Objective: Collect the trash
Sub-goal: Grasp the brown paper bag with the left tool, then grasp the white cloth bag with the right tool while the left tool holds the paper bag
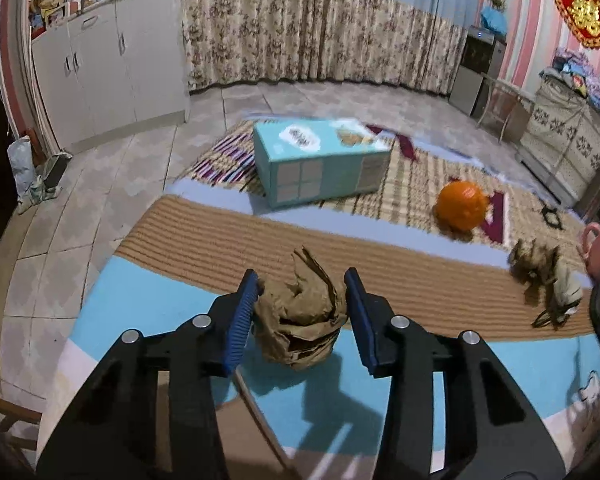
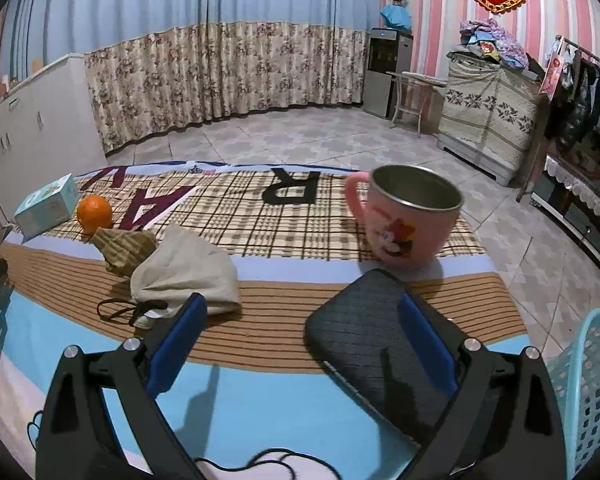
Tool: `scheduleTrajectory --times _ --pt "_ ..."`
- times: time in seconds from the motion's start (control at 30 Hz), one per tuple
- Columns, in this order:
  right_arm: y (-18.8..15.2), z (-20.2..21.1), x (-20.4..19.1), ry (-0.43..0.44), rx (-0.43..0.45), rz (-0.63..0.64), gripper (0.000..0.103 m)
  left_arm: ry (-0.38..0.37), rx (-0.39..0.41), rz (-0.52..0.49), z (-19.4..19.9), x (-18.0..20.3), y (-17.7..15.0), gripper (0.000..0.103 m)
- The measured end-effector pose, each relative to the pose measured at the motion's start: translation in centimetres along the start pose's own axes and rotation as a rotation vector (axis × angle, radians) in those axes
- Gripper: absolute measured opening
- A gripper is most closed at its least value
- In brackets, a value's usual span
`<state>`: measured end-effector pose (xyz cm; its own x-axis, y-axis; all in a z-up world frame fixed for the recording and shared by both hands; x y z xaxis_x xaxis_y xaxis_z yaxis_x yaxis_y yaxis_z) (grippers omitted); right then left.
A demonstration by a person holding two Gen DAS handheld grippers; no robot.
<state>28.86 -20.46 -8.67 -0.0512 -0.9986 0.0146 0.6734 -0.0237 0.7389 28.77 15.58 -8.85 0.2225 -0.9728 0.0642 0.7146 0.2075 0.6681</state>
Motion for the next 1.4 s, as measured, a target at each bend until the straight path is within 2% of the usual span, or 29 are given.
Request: scheduleTrajectory --times 0.27,0.4,0.53,0.7,0.9,0.97,1.03,1.2,1.3,1.4 --pt "1.1 -2.1 -2.6 0.035 -0.038 -0.007 0.094 -0.045 0.055 -0.04 2.3 3.1 0.6 0.043" --pt "1.2 -3.6 -3.3 0.035 -0.086 -0.011 0.094 -0.051 0.078 -0.067 3.1 4.3 0.8 0.043" --pt "0.7 -5.2 -3.5 0.051 -0.146 -0.045 0.094 -0.063 0.082 -0.055 3.6 4.4 1.1 0.043" --pt "0.1 -5.5 -4.1 0.043 -0.161 -0.018 0.092 -0.065 0.08 -0.038 3.7 4.4 1.1 0.043" --pt "-0.1 -5.3 -4.7 0.11 -0.177 -0.001 0.07 -0.062 0.084 -0.054 3.9 4.7 1.1 0.043" --pt "-0.1 -5.2 -5.2 0.127 -0.174 0.022 0.056 -0.065 0.086 -0.054 4.0 4.9 1.0 0.043" --pt "-0.2 -5.0 -5.8 0.144 -0.171 0.044 0.048 -0.065 0.086 -0.057 4.1 5.2 1.0 0.043" --pt "-0.1 -4.5 -6.2 0.159 -0.158 0.067 0.035 -0.056 0.093 -0.072 4.2 5.5 0.8 0.043" --pt "-0.1 -4.0 -6.1 0.154 -0.147 0.079 0.022 -0.057 0.094 -0.068 4.3 5.5 0.9 0.043" --pt "0.0 -3.5 -5.8 0.157 -0.137 0.077 0.018 -0.058 0.098 -0.069 4.5 5.6 0.9 0.043"
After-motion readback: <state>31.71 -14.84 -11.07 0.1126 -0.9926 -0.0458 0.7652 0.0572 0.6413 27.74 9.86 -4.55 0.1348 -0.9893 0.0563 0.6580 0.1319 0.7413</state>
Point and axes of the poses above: each gripper's, at about its wrist camera, not at the fingertips, and z roughly against the way its jaws point, x to its right, y to its top, the point moved 4 cm from there along -z, roughly the way its jaws point, and after that the axes turned 2 degrees about -x, right-handed, at the moved point
